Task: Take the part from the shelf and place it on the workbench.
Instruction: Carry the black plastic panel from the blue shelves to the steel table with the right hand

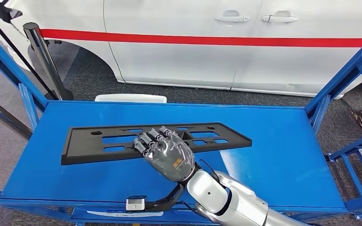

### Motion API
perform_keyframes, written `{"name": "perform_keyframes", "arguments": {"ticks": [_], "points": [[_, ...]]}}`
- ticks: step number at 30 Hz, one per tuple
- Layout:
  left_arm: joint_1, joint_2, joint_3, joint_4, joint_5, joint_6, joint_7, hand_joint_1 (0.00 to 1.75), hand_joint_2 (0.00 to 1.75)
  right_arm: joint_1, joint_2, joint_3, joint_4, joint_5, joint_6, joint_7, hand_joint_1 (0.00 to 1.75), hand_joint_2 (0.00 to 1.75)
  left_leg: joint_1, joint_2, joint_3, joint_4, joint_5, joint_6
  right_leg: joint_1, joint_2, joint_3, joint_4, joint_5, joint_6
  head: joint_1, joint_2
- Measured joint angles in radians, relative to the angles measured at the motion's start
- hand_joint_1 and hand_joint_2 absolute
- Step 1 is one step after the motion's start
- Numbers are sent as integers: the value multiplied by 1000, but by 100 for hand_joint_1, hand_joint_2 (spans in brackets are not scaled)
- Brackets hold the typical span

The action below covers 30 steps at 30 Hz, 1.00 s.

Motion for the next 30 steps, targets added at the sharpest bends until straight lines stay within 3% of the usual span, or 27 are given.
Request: {"name": "perform_keyframes", "arguments": {"ticks": [1, 2, 4, 6, 8, 10, 13, 14, 16, 19, 21, 23, 27, 28, 30], "points": [[0, 0, 0, 0, 0, 0, 0, 0, 175, 2, 0, 0, 2, 0, 0, 0, 175, 175, 1, 0, 0, 2, -1, -1, -4, 0, -9, 18, 7, 3, 0, 0], [0, 0, 0, 0, 0, 0, 0, 0, 175, 4, -1, -1, 3, 0, 0, 0, 175, 175, 1, -1, 0, 4, -3, -3, -7, 0, 1, -3, 32, 4, 0, 0], [0, 0, 0, 0, 0, -1, 0, 0, 175, 3, -1, -5, 4, 0, 0, 0, 175, 175, 3, -2, 0, 10, -9, -11, -12, -1, 61, -127, 99, 4, 0, 0], [-1, 0, 0, 0, -1, -2, 0, 0, 175, 2, 0, -10, 5, 1, 1, 0, 175, 175, 3, -4, -4, 15, -13, -22, -8, -1, 108, -223, 129, -3, 0, 0], [-1, 0, 0, 0, -3, -2, 0, 0, 175, 0, 0, -12, 6, 3, 2, -2, 175, 175, 3, -4, -8, 16, -10, -35, 1, 0, 114, -241, 129, -13, 0, 0], [-1, 0, 0, 0, -6, -2, 0, 0, 175, -1, 1, -12, 7, 4, 2, -3, 175, 175, 5, -5, -12, 20, -19, -48, -2, -2, 113, -253, 135, -28, 0, 0], [-1, 0, 0, 0, -6, -2, 0, 0, 175, -3, 4, -13, 8, 5, 3, -3, 175, 175, 9, -5, -43, 105, -95, -59, -5, -6, 108, -266, 149, -49, -1, 0], [-1, 0, 0, 0, -6, -2, 0, 0, 175, -4, 5, -13, 8, 5, 3, -3, 175, 175, 9, -5, -53, 132, -115, -60, -4, -6, 106, -266, 151, -52, -1, 0], [-1, 0, 0, 0, -6, -2, 0, 0, 175, -4, 5, -13, 8, 5, 3, -3, 175, 175, 9, -5, -61, 154, -127, -61, -4, -6, 105, -266, 151, -53, -1, 0], [0, 0, 0, 1, -6, -2, 0, 0, 175, -4, 6, -13, 10, 6, 3, -5, 175, 175, 11, -5, -85, 232, -158, -67, -3, -8, 94, -262, 157, -53, -1, 0], [-1, 0, 0, 1, -6, -2, 0, 0, 175, -4, 6, -13, 13, 7, 3, -7, 175, 175, 17, -4, -27, 161, -121, -75, -4, -8, 71, -250, 168, -46, -2, 0], [-3, 0, -1, 1, -7, -2, 0, 0, 175, -5, 7, -13, 15, 8, 3, -9, 175, 175, 17, -9, 46, 40, -71, -71, -4, -7, 53, -237, 179, -33, -1, 0], [-3, 0, -2, 1, -7, -3, 2, 0, 175, -8, 9, -14, 15, 8, 5, -10, 175, 175, 10, -11, 33, 25, -53, -43, -4, -3, 43, -236, 198, -6, 0, 0], [-3, 0, -2, 2, -7, -3, 3, 0, 175, -9, 9, -14, 15, 8, 5, -10, 175, 175, 11, -9, 28, 24, -44, -34, -5, -3, 37, -224, 181, -2, 0, 0], [-4, 0, -3, 2, -8, -4, 3, 0, 175, -10, 9, -14, 16, 8, 7, -10, 175, 175, 11, -5, 9, 22, -23, -20, -7, -4, 7, -138, 94, 4, 1, 0]]}}
